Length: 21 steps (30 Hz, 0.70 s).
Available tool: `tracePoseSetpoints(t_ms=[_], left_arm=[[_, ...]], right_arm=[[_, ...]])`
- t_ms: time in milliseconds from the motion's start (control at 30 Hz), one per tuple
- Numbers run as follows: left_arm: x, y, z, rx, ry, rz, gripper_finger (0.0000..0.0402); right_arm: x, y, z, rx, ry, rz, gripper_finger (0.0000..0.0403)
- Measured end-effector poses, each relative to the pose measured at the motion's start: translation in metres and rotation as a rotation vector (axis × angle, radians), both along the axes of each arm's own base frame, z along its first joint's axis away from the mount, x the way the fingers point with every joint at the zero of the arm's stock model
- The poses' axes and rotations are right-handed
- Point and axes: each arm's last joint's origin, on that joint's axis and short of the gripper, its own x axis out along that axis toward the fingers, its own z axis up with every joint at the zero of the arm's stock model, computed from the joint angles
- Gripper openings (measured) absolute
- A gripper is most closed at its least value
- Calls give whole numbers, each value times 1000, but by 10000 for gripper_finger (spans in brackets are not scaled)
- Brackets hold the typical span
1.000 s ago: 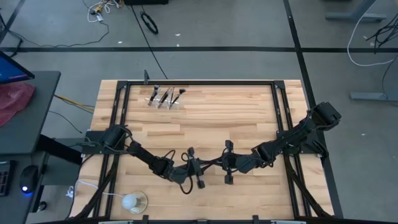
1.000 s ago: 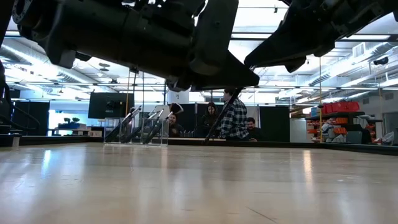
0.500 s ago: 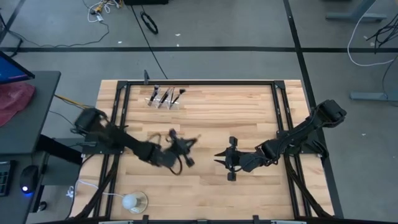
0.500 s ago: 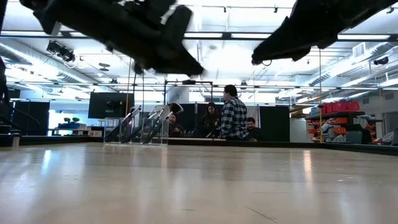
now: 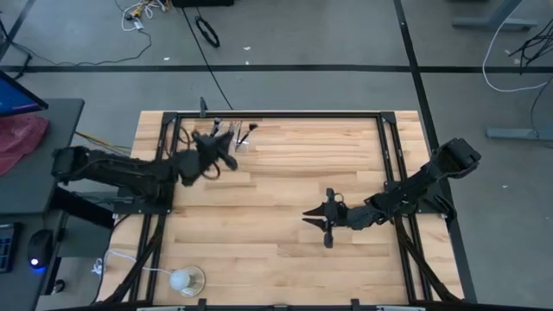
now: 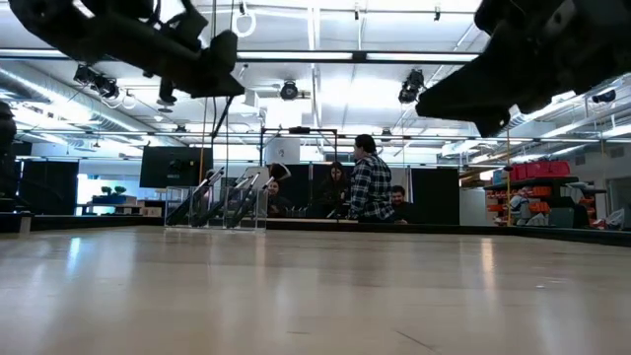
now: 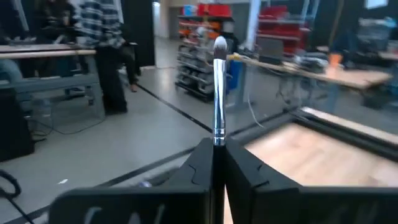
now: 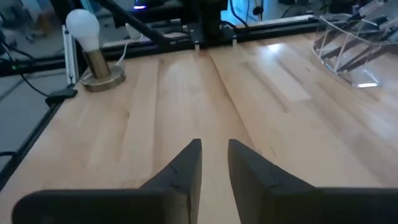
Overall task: Put items in baskets/containers
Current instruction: Put the eyeshadow brush into the middle section of the transparent organizer
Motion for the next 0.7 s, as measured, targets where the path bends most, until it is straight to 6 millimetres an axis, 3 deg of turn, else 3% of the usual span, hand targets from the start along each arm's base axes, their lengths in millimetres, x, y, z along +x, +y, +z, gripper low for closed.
tracePoseSetpoints(t_ms=[133, 333, 700], left_arm=[[-7, 31, 2, -1, -31, 39, 20], [-16, 76, -11, -82, -45, 153, 20], [2, 96, -51, -93, 117, 169, 20]], right_arm=[[-7, -4, -5, 45, -50, -6, 79], [-8, -5, -4, 54, -67, -6, 79], [-8, -5, -4, 55, -70, -6, 80]])
